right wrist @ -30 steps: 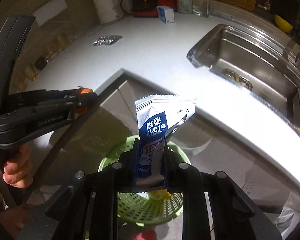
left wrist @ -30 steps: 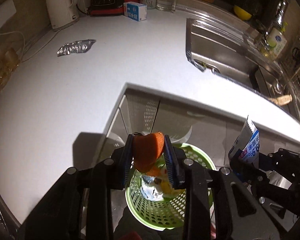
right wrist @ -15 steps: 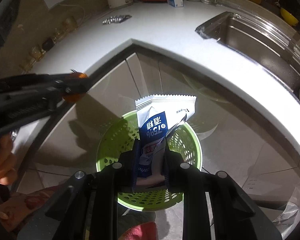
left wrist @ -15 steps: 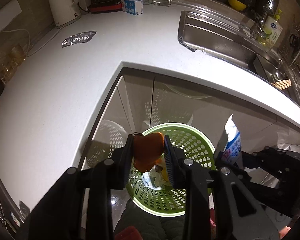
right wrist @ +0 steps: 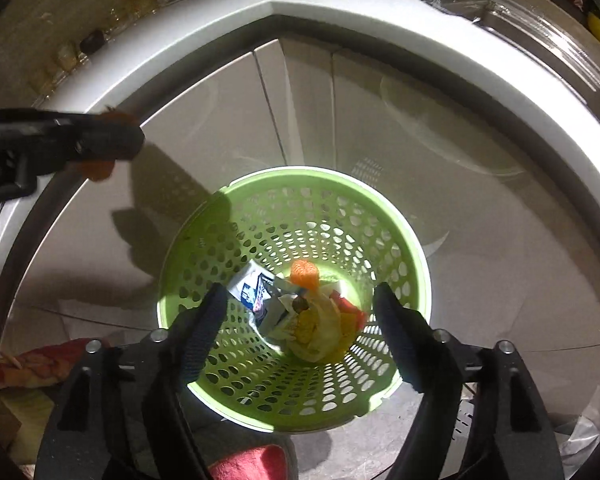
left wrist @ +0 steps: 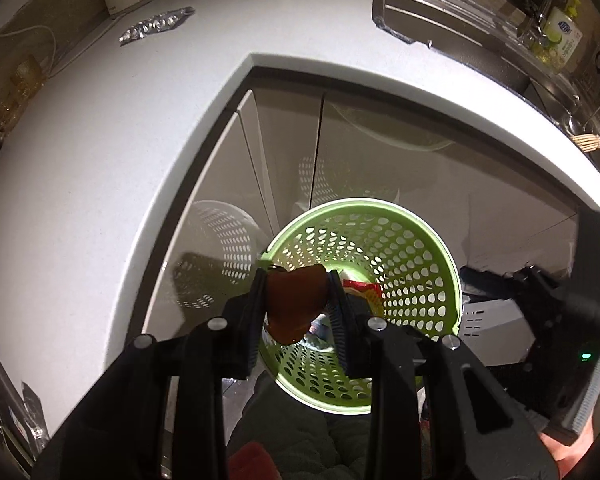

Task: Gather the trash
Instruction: 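Carry the milk pouch and orange peel over the green basket and release both, then grasp the silver foil blister pack with the right tool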

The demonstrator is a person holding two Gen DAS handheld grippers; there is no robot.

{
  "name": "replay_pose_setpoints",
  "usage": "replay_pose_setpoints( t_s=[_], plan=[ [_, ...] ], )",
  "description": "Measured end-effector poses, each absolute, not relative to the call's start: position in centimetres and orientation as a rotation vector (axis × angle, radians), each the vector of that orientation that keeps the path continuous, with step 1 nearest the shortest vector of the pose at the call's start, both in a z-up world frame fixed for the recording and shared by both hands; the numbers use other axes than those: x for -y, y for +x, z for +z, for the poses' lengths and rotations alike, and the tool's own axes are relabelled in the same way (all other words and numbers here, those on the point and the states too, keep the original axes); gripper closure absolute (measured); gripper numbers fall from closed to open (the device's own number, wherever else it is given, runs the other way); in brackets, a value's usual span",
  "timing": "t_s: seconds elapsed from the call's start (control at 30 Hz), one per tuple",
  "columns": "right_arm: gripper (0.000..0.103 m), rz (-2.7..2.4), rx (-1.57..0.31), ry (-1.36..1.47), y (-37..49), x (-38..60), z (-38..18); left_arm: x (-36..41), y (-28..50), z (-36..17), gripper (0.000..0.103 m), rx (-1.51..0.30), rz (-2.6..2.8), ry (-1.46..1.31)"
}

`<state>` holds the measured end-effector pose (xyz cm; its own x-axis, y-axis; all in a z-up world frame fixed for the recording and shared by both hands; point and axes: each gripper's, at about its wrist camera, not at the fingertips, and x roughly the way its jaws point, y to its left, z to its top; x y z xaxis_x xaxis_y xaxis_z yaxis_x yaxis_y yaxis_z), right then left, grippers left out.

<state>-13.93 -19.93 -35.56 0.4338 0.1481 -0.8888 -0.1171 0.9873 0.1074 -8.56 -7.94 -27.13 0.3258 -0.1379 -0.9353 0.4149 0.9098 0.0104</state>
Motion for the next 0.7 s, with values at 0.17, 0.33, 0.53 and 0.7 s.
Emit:
replay_pose_setpoints(
  t_s=[0.17,0.33,0.53,0.7],
  plan=[
    [0.019,0.113,-1.079,0.004,-15.0,21.0,-33.4,8.6,-8.2,-28.3,0.074,-1.225,-0.387,0.272],
    [0.015,0.061,-1.061,0.01,-15.6,22.5,-31.8,9.8,-8.1,-29.3,0.073,-1.264,-0.429,0.289],
    [0.015,0.012,-1.036,0.007,-15.7,24.0,-30.0,11.4,-8.7,-30.4,0.032,-1.31,-0.457,0.329],
    [0.013,-0.005,-1.024,0.011,-15.7,24.8,-29.3,11.2,-8.3,-29.2,0.02,-1.252,-0.449,0.336]
  ],
)
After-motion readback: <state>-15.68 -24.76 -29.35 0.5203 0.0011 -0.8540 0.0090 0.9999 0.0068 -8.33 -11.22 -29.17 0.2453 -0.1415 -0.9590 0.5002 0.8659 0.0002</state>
